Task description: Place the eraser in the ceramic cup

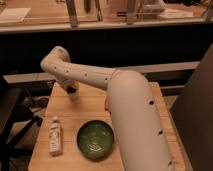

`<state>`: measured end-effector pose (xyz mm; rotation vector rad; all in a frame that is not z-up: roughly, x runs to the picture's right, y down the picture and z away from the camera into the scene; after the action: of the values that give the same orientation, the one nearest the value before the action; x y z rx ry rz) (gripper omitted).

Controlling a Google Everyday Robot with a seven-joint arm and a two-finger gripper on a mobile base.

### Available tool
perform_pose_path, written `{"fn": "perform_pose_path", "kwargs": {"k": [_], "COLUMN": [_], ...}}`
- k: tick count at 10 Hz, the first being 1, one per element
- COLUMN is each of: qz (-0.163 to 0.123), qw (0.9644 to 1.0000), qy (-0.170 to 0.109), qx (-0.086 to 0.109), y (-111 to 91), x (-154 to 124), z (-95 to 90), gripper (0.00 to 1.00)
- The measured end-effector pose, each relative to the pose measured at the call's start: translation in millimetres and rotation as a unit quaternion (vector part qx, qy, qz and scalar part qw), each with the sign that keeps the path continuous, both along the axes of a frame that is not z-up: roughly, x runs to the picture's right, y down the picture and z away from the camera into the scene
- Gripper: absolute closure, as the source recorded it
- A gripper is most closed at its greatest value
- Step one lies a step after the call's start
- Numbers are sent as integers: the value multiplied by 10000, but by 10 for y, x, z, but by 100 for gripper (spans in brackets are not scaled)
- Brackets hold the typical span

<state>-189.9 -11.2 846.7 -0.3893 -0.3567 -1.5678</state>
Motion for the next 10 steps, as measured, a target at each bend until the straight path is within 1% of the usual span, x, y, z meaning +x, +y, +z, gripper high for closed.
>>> {"fn": "perform_pose_path", "kwargs": {"k": [2,3,4,6,7,8,10], "qz": [-83,-103,-118,-61,33,163,92], "qw": [9999,9999,9999,9995,9988,9983,9989], "qy": [-59,-49,-9,81,153,180,156], "qx": [-76,-59,5,312,465,529,440], "y": [18,10,-29,-166,-226,-279,-260], "x": [-89,-93,-77,-61,-42,-23,6], "z": [29,24,-16,-145,-197,-263,-260], "gripper": [20,20,20,20,22,32,48]}}
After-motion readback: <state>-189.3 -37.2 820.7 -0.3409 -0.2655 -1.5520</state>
